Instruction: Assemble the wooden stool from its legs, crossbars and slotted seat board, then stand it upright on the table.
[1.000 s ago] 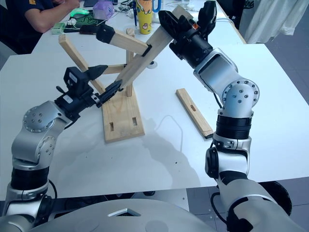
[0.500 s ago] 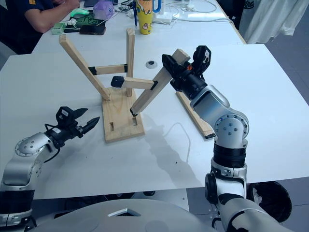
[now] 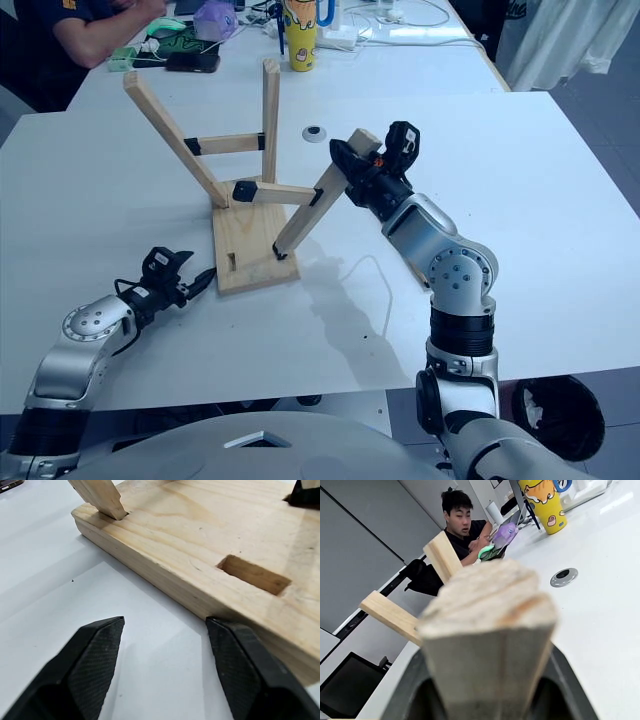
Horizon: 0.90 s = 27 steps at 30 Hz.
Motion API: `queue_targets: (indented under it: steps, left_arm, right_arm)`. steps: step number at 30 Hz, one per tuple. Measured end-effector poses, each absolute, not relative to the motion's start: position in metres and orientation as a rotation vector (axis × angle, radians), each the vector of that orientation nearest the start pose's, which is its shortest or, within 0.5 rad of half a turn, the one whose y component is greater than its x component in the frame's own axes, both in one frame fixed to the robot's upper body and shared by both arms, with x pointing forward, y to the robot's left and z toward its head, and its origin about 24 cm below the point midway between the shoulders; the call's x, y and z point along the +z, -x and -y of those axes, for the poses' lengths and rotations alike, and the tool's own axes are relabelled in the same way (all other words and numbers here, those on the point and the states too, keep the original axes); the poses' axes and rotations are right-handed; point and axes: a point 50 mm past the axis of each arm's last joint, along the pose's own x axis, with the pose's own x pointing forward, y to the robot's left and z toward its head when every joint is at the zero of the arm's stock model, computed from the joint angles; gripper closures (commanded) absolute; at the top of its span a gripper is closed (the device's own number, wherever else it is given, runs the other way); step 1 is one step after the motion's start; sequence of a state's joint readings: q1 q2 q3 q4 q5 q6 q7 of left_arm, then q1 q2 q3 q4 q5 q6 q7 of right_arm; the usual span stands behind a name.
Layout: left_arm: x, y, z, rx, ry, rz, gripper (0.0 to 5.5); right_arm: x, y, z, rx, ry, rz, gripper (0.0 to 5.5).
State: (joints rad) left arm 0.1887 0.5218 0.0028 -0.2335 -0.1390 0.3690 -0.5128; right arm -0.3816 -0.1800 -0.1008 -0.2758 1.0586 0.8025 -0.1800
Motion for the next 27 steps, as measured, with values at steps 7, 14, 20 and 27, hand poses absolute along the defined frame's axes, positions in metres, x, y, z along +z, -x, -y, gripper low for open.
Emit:
queue_targets:
  steps: [7,14,20,27]
  left_arm:
    - [0.033,-0.204,-0.198,-0.516,-0.247,-0.408,2.46]
    - [0.033,-0.204,-0.190,-0.507,-0.222,-0.392,2.46]
    - [0.034,-0.205,-0.190,-0.500,-0.223,-0.388,2.46]
    - [0.036,-0.207,-0.189,-0.488,-0.216,-0.373,2.46]
  right_arm:
    - [0.155,-0.289,0.125,0.438,-0.551,-0.165,4.47]
    - [0.157,-0.293,0.126,0.495,-0.517,-0.115,4.47]
    - [0.157,-0.298,0.127,0.529,-0.502,-0.093,4.47]
    - [0.155,-0.301,0.129,0.531,-0.464,-0.078,4.47]
